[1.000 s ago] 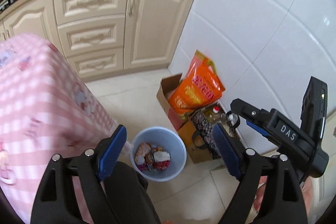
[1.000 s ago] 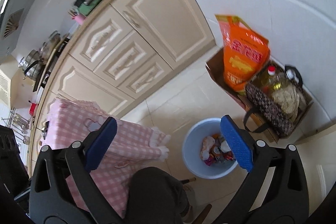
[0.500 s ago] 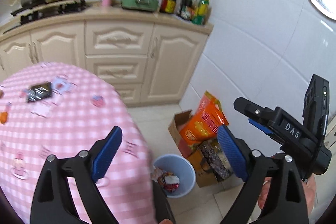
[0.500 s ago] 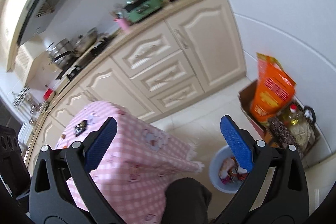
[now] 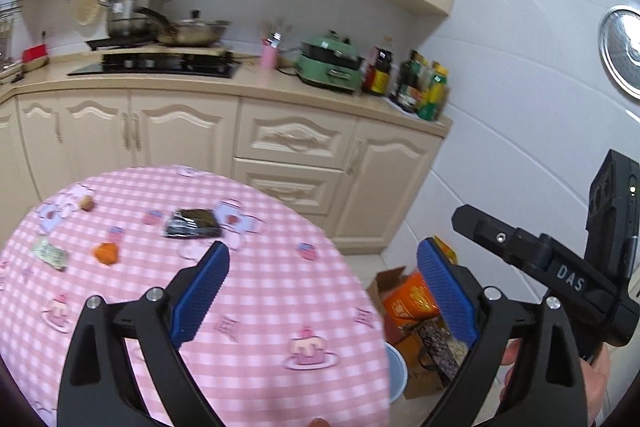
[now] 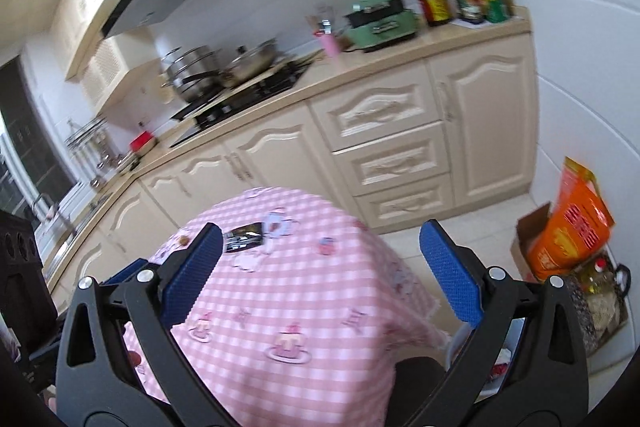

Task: Collect trash
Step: 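Move both empty tools back over the table, then grasp the green-silver wrapper with the left tool while the right grasps the orange peel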

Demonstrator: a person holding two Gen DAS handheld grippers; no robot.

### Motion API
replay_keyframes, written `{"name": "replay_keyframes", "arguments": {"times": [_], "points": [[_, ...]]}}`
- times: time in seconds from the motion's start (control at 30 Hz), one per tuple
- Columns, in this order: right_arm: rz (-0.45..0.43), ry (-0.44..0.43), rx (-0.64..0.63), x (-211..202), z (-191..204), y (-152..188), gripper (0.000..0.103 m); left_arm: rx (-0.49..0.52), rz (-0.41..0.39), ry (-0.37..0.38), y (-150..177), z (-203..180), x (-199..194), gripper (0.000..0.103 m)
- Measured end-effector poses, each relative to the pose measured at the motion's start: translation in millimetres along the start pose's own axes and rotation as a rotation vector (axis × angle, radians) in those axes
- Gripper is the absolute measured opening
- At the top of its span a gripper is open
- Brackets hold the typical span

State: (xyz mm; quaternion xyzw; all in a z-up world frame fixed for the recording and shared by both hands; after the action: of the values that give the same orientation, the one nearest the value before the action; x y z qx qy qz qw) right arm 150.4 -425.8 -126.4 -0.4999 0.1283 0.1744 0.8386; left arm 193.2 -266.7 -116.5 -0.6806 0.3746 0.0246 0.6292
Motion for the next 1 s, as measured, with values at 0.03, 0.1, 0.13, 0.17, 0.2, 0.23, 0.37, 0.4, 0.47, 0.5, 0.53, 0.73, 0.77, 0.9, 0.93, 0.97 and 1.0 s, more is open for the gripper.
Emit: {"name": "replay_keyframes", "arguments": {"times": [0.03,0.1,0.13,0.17,0.2,0.23,0.37,0.4,0.47,0.5,0.53,0.73,0.77,0.9,0.93,0.97,1.0], "points": [[0.003,-0.011,-0.011,2.5,9.5,-0.4,0.097,-0.001,-0.008,-0.012,-1.5,6.9,-2.7,0.093],[0.008,-0.034,-0.039,9.8,32.0,-1.8,0.097,0.001,-0.032,-0.05,-5.7,26.8,-12.9,0.093],[0.009,-0.043,-0.05,12.0,39.2,-2.2,0.097,-0.002,-0.043,-0.065,-7.9,36.5,-17.6,0.093],[0.011,-0.056,-0.069,15.6,52.0,-2.3,0.097,-0.012,-0.061,-0.091,-10.4,50.9,-24.4,0.093],[0.013,-0.065,-0.082,17.9,60.8,-1.7,0.097,-0.018,-0.071,-0.108,-11.8,60.3,-28.5,0.093],[0.017,-0.076,-0.096,21.2,70.5,-1.2,0.097,-0.024,-0.084,-0.13,-13.3,72.7,-32.9,0.094],[0.031,-0.111,-0.141,34.2,101.6,2.2,0.097,-0.053,-0.116,-0.23,-12.4,127.0,-47.7,0.094],[0.039,-0.121,-0.163,41.7,114.8,4.7,0.097,-0.062,-0.118,-0.246,-11.2,137.1,-50.6,0.094],[0.059,-0.139,-0.188,52.1,131.3,10.5,0.097,-0.077,-0.117,-0.28,-6.3,161.3,-54.5,0.094],[0.075,-0.152,-0.208,61.0,143.1,14.7,0.097,-0.086,-0.107,-0.311,-1.3,179.2,-54.4,0.094],[0.086,-0.158,-0.226,68.2,151.9,17.7,0.097,-0.092,-0.101,-0.328,1.6,189.1,-54.6,0.094],[0.217,-0.197,-0.318,126.4,190.1,57.1,0.097,-0.148,-0.012,-0.425,27.7,264.3,-38.5,0.094],[0.239,-0.198,-0.328,136.5,193.2,64.3,0.097,-0.154,0.004,-0.43,31.0,272.8,-34.0,0.094],[0.35,-0.212,-0.35,181.2,202.5,95.1,0.097,-0.186,0.072,-0.44,42.7,304.3,-13.6,0.094],[0.364,-0.21,-0.356,188.5,202.9,101.7,0.097,-0.183,0.089,-0.449,44.6,309.6,-8.5,0.094],[0.379,-0.21,-0.358,195.9,203.0,106.4,0.097,-0.183,0.1,-0.457,45.4,314.6,-2.0,0.094],[0.396,-0.215,-0.357,205.1,203.5,112.0,0.097,-0.182,0.113,-0.464,46.4,317.0,3.3,0.094]]}}
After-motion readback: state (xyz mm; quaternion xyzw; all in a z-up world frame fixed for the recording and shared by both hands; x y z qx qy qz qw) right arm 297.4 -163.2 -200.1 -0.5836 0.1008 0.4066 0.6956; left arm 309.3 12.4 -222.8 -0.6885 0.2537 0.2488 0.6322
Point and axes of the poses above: each gripper's, at about its wrist camera, not at the fingertips, and x roughly the way its jaws point, z to its left, y to its underside, the point moved 9 cm from there along x, roughly the way its jaws point, and after that the axes turned 4 degrees about -y, right-handed, at the moved point
